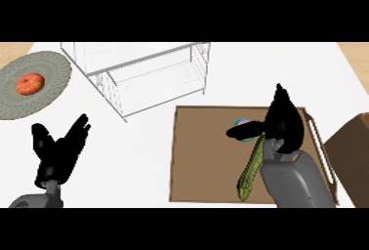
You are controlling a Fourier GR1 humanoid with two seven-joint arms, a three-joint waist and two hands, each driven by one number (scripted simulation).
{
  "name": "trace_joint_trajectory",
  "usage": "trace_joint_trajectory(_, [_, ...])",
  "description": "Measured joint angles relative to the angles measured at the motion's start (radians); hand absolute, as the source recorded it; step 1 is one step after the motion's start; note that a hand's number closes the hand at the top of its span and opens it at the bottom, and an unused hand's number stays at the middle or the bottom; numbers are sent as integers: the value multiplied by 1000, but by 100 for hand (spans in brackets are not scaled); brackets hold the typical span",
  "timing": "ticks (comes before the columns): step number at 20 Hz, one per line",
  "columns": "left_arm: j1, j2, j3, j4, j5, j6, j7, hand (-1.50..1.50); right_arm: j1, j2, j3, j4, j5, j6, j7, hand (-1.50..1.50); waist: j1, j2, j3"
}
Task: Pick the cupcake from the tray and place it in the tiered shelf
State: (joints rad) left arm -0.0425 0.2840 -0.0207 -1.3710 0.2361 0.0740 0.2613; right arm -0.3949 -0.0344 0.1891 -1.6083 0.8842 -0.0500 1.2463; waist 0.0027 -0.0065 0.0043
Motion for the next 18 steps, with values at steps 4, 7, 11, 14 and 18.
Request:
trace_joint_trajectory(4, [4,-9,-3,-8,-5,2,1,0,9,18,-7,48,32,2,-10,-150,2,2,0])
trace_joint_trajectory(7, [-3,-10,3,1,-5,-3,1,0,8,24,-14,86,53,0,-17,-150,2,2,0])
trace_joint_trajectory(11, [2,-19,2,-6,-11,2,1,0,23,27,-41,126,78,-3,-37,-150,1,2,1])
trace_joint_trajectory(14, [4,-25,1,-10,-19,5,-1,0,32,28,-39,139,99,-6,-45,-150,1,2,1])
trace_joint_trajectory(18, [5,-26,9,-3,-24,-6,-14,0,24,29,-60,171,110,-18,-66,-150,2,2,2])
